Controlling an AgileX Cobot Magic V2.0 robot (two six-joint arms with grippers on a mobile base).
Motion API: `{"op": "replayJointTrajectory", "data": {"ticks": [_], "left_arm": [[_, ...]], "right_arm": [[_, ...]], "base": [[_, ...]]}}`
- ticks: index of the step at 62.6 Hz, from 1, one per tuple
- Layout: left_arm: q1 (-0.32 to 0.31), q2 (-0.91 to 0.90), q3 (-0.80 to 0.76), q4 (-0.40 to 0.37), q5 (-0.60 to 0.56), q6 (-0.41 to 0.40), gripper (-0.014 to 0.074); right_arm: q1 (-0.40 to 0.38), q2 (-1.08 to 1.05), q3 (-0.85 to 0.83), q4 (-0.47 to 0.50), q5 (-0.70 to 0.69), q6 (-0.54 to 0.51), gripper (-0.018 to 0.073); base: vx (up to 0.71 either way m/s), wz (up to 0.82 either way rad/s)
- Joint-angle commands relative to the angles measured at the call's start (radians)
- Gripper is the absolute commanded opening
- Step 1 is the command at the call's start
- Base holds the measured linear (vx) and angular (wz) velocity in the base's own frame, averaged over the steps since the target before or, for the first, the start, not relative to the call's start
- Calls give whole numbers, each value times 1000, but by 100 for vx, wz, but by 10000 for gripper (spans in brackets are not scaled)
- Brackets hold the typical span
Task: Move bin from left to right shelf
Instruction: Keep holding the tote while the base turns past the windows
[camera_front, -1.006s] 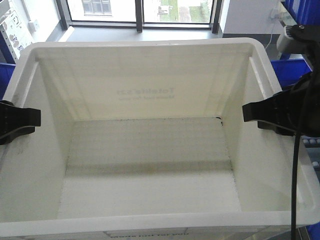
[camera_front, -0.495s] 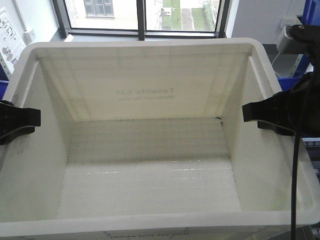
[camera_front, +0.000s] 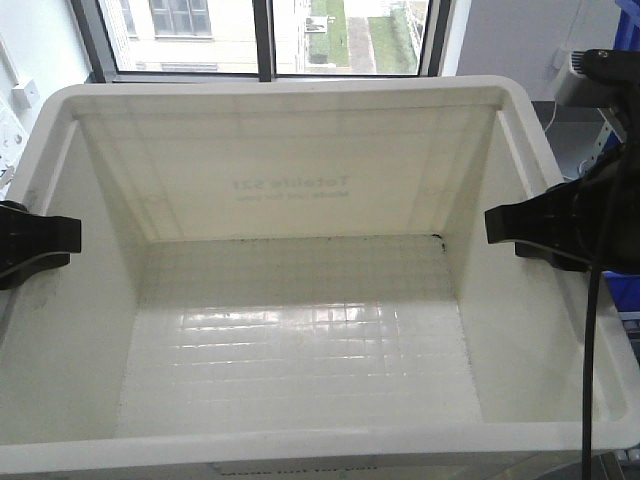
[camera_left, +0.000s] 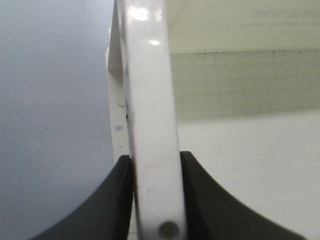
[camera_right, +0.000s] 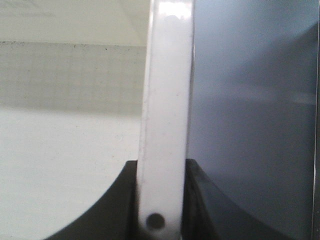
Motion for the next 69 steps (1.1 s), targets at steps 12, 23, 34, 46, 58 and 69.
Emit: {"op": "replayJointTrajectory", "data": {"ticks": [12,23,34,46,58,69], "left_arm": [[3,-30,-33,57,-71,31,31],[3,-30,-33,57,-71,31,31],[3,-30,-33,57,-71,31,31],[3,-30,-33,57,-71,31,31],[3,-30,-33,57,-71,31,31],[3,-30,-33,57,-71,31,31]], "right_arm": [[-14,-33,-39,-129,-73,-7,74],[-14,-33,-39,-129,-73,-7,74],[-14,-33,-39,-129,-73,-7,74],[-14,-33,-39,-129,-73,-7,74],[-14,-33,-39,-129,-73,-7,74],[-14,-33,-39,-129,-73,-7,74]], "base": [[31,-10],[30,-8],[30,-4],[29,1],[29,4],[29,5]]}}
